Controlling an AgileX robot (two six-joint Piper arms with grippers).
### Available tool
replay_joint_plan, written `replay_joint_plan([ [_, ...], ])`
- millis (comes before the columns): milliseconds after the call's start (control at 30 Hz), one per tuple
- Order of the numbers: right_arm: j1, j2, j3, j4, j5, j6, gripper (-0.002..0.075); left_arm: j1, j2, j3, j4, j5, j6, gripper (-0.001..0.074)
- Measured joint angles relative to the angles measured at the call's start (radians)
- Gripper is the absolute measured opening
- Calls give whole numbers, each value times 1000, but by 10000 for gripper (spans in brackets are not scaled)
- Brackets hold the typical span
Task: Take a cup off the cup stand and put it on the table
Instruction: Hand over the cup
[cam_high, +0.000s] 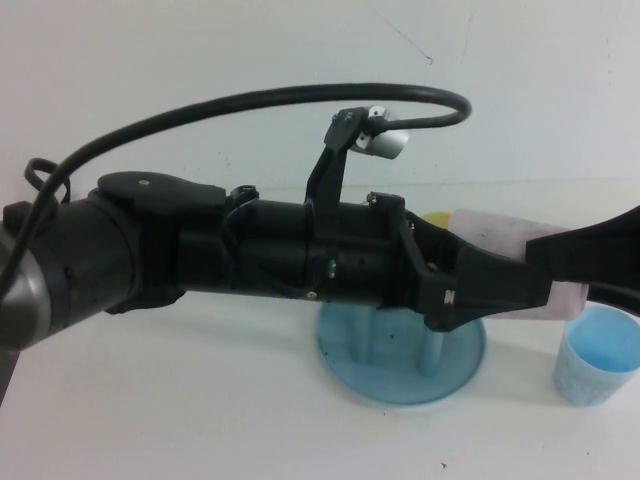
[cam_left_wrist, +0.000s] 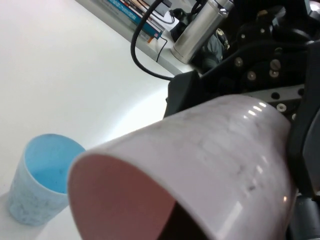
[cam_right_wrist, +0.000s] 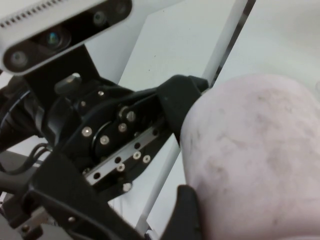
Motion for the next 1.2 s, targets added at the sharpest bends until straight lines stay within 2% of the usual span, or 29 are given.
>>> replay_joint_plan([
  [67,0,0,0,0,2,-2,583,-7,3,-4,0,-21,0,504],
  [167,-2,0,0,1,4,-10,579,-10,4,-6,0,-33,-4,366],
  [267,-6,0,0,11,8,-19,577,-10,4,-7,3,-30,-16,167],
  [667,-6,0,0,17,22,-31,579,-8,7,-8,1,6,-18,151],
  [1200,-6,0,0,40,29,-184,579,-6,7,-8,1,27,20,117],
])
